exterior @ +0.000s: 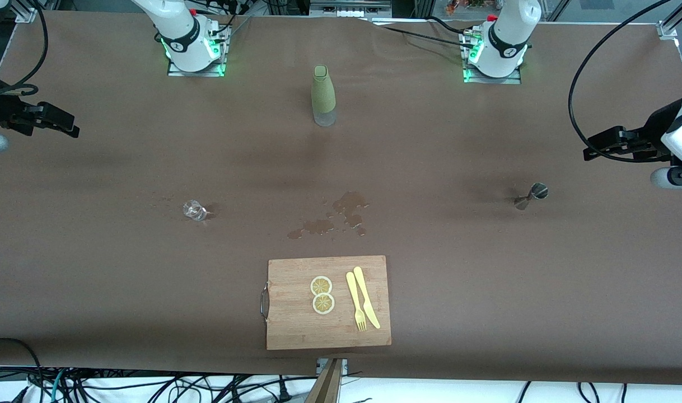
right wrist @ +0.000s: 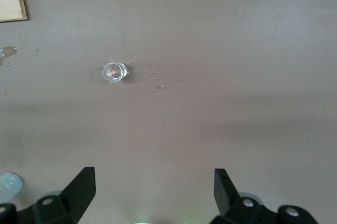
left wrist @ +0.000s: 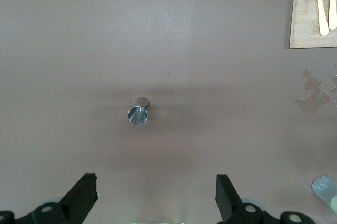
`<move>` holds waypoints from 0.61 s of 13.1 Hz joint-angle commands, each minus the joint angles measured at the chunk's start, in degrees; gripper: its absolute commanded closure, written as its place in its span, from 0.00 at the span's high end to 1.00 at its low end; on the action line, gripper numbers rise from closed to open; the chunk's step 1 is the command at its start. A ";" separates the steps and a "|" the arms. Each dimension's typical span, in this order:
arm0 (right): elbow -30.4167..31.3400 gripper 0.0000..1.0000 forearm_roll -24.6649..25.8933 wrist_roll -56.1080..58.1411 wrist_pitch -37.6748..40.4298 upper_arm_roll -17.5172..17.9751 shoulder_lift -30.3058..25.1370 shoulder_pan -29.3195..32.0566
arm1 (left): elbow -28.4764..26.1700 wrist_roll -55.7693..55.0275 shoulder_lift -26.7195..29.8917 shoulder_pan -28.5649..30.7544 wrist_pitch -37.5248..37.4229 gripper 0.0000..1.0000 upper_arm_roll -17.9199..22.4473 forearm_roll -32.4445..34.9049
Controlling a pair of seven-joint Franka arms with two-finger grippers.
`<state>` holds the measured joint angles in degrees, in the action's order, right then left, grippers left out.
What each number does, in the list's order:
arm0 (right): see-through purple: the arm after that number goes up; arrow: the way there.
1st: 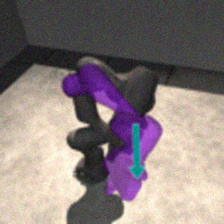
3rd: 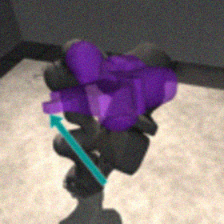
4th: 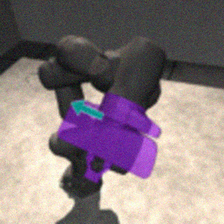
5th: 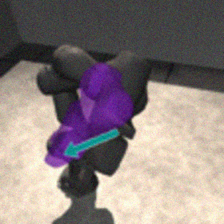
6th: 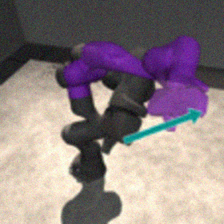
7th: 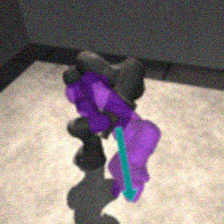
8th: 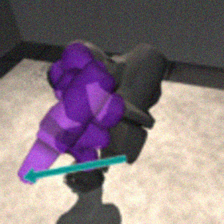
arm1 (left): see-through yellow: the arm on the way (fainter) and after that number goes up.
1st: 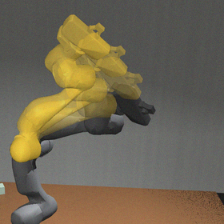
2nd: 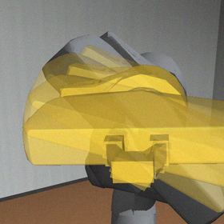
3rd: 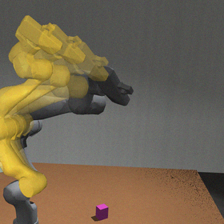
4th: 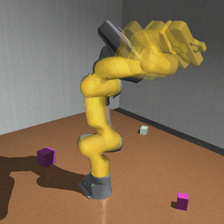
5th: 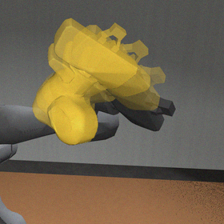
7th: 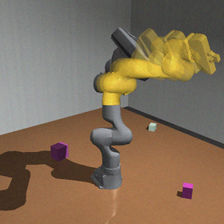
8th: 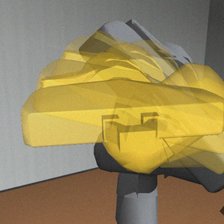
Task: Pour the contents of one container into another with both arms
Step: 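Move the right gripper to the glass cup while the left gripper reaches the jigger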
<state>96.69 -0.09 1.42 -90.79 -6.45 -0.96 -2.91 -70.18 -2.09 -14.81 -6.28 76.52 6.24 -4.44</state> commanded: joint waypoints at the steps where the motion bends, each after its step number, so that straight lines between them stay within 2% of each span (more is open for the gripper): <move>1: 0.43 1.00 -0.08 -0.98 0.53 0.12 -0.62 -0.16 | -0.93 -0.46 0.66 -0.39 0.48 1.00 0.17 1.19; 4: 0.43 1.00 -0.08 -1.07 0.44 0.12 -0.62 -0.16 | -0.84 -0.37 0.13 0.13 0.48 1.00 0.09 1.01; 8: 0.08 1.00 0.09 -0.63 1.40 0.21 -0.36 -0.16 | -1.19 -0.29 -0.48 2.93 -0.23 1.00 0.96 -3.55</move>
<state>96.69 -0.09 1.41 -90.38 -6.44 -0.96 -2.94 -70.79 -2.12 -15.25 -5.60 76.51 6.86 -5.82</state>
